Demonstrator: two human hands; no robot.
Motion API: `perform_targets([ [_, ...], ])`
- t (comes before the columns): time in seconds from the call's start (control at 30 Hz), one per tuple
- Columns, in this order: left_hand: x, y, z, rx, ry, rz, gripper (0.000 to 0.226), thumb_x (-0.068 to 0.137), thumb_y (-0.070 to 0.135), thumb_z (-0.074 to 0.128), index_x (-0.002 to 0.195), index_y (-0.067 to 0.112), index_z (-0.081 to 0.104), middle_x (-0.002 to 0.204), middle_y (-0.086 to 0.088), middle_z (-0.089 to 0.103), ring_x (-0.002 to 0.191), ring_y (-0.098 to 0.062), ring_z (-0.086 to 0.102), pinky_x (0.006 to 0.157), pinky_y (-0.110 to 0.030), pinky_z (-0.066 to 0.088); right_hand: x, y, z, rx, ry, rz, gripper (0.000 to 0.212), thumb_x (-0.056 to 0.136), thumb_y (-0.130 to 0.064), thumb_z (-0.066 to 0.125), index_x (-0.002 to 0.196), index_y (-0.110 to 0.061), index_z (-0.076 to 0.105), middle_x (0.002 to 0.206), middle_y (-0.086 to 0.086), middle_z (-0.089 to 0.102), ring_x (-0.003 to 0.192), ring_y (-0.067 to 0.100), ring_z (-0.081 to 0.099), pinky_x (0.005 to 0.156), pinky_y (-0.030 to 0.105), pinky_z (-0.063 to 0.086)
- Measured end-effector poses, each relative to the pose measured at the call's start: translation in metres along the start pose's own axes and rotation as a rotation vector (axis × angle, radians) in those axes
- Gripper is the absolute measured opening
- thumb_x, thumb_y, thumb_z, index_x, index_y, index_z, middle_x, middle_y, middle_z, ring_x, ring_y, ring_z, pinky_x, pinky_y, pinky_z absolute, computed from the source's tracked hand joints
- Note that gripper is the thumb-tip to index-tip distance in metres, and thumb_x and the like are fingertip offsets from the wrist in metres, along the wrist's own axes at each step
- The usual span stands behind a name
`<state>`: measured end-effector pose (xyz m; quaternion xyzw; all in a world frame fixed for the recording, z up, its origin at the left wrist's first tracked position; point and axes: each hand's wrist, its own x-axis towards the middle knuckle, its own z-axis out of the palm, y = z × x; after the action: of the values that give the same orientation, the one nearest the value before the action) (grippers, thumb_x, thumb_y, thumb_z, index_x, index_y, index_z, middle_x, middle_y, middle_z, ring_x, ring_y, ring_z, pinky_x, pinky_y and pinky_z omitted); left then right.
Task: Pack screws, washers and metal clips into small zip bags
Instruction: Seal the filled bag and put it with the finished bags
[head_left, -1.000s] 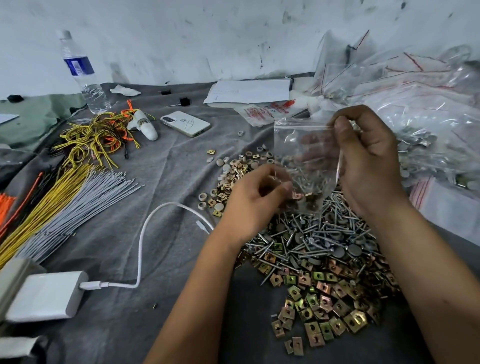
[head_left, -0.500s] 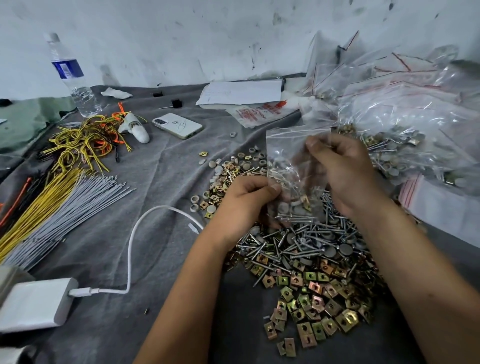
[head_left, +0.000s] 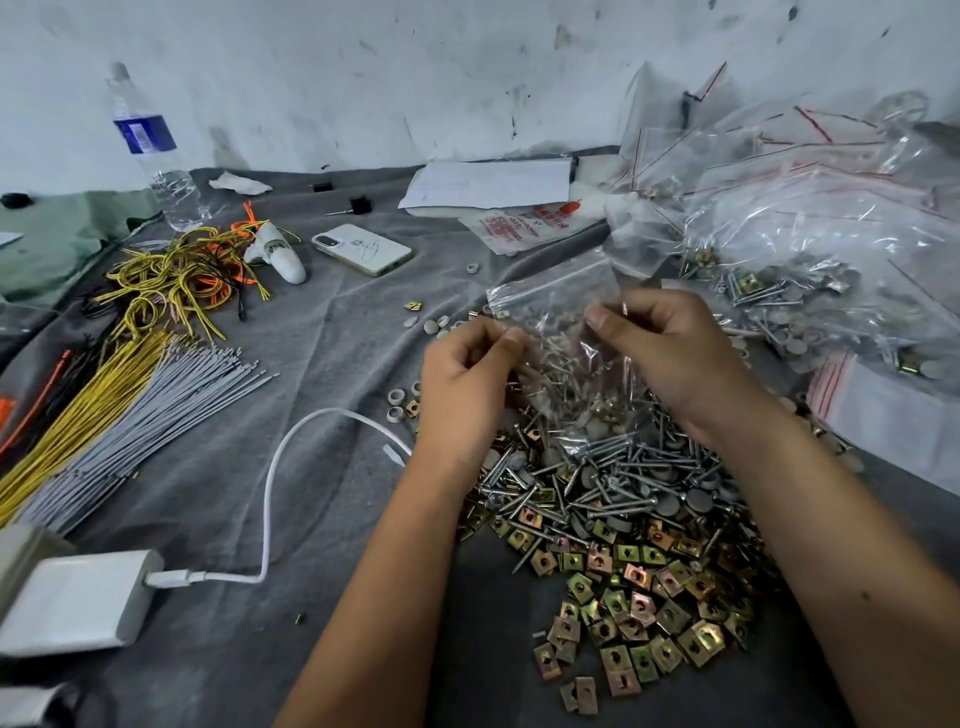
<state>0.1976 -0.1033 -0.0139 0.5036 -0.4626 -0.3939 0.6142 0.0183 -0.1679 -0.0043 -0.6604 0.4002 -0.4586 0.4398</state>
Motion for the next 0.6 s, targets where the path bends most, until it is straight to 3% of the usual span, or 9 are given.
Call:
perform_targets([
  [0.1, 0.0000, 0.0011, -0.0001, -0.040, 0.043, 0.066, 0.009, 0.102, 0.018, 0.064, 0.098, 0.011, 0.067, 0.097, -0.019, 0.074, 0.078, -0.026, 0.069, 0.066, -0.040, 0.054, -0.0032, -0.0037, -0.0011, 0.047, -0.117, -0.067, 0.010, 0.090, -0.030, 0.070, 0.092, -0.028, 0.080, 0.090, 0.000, 0.079, 0.089, 0.014, 0.075, 0.082, 0.025, 0.058],
  [0.17, 0.0006, 0.0010, -0.0011, -0.060, 0.068, 0.090, 0.007, 0.102, 0.016, 0.065, 0.099, 0.010, 0.069, 0.089, -0.011, 0.075, 0.076, -0.025, 0.068, 0.064, -0.036, 0.055, -0.0050, -0.0072, -0.0008, 0.079, -0.128, -0.106, 0.014, 0.089, -0.034, 0.070, 0.095, -0.025, 0.079, 0.091, 0.002, 0.079, 0.088, 0.015, 0.075, 0.075, 0.019, 0.056],
  [0.27, -0.0003, 0.0021, -0.0026, -0.010, 0.063, 0.113, 0.008, 0.101, 0.013, 0.066, 0.094, 0.012, 0.071, 0.083, -0.015, 0.074, 0.066, -0.020, 0.065, 0.055, -0.030, 0.051, -0.0034, -0.0078, -0.0018, 0.160, -0.051, -0.142, 0.017, 0.093, -0.035, 0.067, 0.099, -0.022, 0.076, 0.095, 0.005, 0.078, 0.089, 0.020, 0.074, 0.070, 0.022, 0.056],
  [0.4, -0.0012, 0.0042, -0.0038, 0.099, 0.028, 0.187, 0.008, 0.098, 0.013, 0.070, 0.093, 0.008, 0.074, 0.082, -0.020, 0.071, 0.069, -0.029, 0.063, 0.063, -0.052, 0.055, -0.0014, -0.0079, -0.0025, 0.235, 0.031, -0.222, 0.009, 0.095, -0.024, 0.069, 0.096, -0.025, 0.077, 0.089, 0.003, 0.077, 0.081, 0.017, 0.073, 0.071, 0.024, 0.057],
  [0.5, -0.0028, 0.0051, -0.0037, 0.138, 0.041, 0.194, 0.004, 0.094, 0.021, 0.073, 0.093, 0.017, 0.073, 0.080, 0.000, 0.069, 0.077, -0.030, 0.067, 0.070, -0.064, 0.057, -0.0018, -0.0084, -0.0022, 0.211, 0.033, -0.272, 0.008, 0.094, -0.024, 0.070, 0.096, -0.027, 0.077, 0.089, 0.001, 0.078, 0.082, 0.015, 0.074, 0.071, 0.021, 0.056],
  [0.6, -0.0055, 0.0070, -0.0019, 0.286, 0.089, 0.291, 0.020, 0.091, 0.034, 0.073, 0.108, 0.023, 0.070, 0.102, 0.013, 0.068, 0.100, -0.027, 0.068, 0.081, -0.062, 0.056, -0.0037, -0.0089, -0.0016, 0.054, 0.026, -0.341, 0.011, 0.094, -0.021, 0.072, 0.098, -0.031, 0.076, 0.090, -0.005, 0.077, 0.082, 0.011, 0.072, 0.071, 0.021, 0.056],
])
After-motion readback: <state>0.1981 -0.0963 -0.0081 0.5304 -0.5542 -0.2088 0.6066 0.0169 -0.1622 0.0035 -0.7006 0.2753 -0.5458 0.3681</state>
